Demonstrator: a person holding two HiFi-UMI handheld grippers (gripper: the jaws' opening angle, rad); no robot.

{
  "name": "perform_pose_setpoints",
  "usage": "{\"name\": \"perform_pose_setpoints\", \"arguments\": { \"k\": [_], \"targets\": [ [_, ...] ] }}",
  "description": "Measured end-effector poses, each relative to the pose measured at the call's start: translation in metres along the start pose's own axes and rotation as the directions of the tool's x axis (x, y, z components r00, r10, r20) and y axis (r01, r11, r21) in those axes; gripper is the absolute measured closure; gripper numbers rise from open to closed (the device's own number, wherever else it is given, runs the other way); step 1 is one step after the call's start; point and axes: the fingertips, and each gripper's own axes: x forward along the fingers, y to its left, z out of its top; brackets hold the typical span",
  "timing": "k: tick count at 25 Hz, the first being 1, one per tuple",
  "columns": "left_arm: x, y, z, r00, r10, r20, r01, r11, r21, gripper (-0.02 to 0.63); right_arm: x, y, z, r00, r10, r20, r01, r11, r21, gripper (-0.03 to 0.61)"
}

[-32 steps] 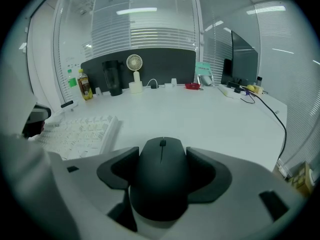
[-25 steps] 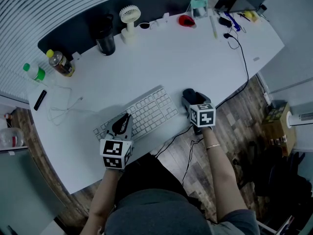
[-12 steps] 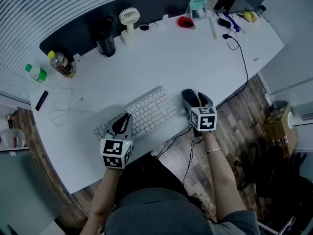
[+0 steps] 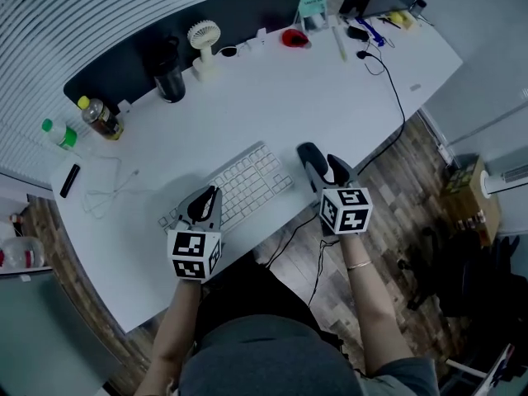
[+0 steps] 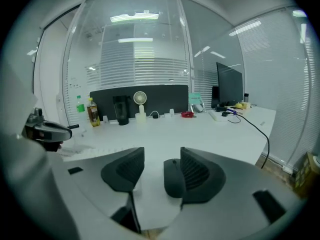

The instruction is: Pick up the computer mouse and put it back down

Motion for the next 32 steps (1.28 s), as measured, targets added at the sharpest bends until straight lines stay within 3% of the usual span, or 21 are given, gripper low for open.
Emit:
{"name": "perform_pose_setpoints", "arguments": {
  "k": [11, 16, 26, 32],
  "targets": [
    [-0.020, -0.011, 0.005, 0.998, -0.060, 0.028, 0.059, 0.997, 0.041, 0.569, -0.051, 0.050, 0.000, 0.998, 0.002, 0.061, -0.004, 0.999, 0.035, 0.479],
    [-0.032, -0.015, 0.003, 0.996, -0.076, 0.036, 0.075, 0.996, 0.049, 0.569, -0.067, 0.069, -0.006, 0.997, 0.004, 0.076, -0.011, 0.995, 0.097, 0.566],
    [-0.059, -0.011, -0.006, 0.996, -0.075, 0.050, 0.073, 0.996, 0.048, 0.569, -0.093, 0.113, -0.016, 0.995, 0.033, 0.089, -0.046, 0.987, 0.155, 0.572],
    [-0.074, -0.009, -0.011, 0.995, -0.077, 0.057, 0.075, 0.997, 0.036, 0.569, -0.110, 0.143, -0.025, 0.996, 0.056, 0.074, -0.065, 0.991, 0.121, 0.572]
  ]
}}
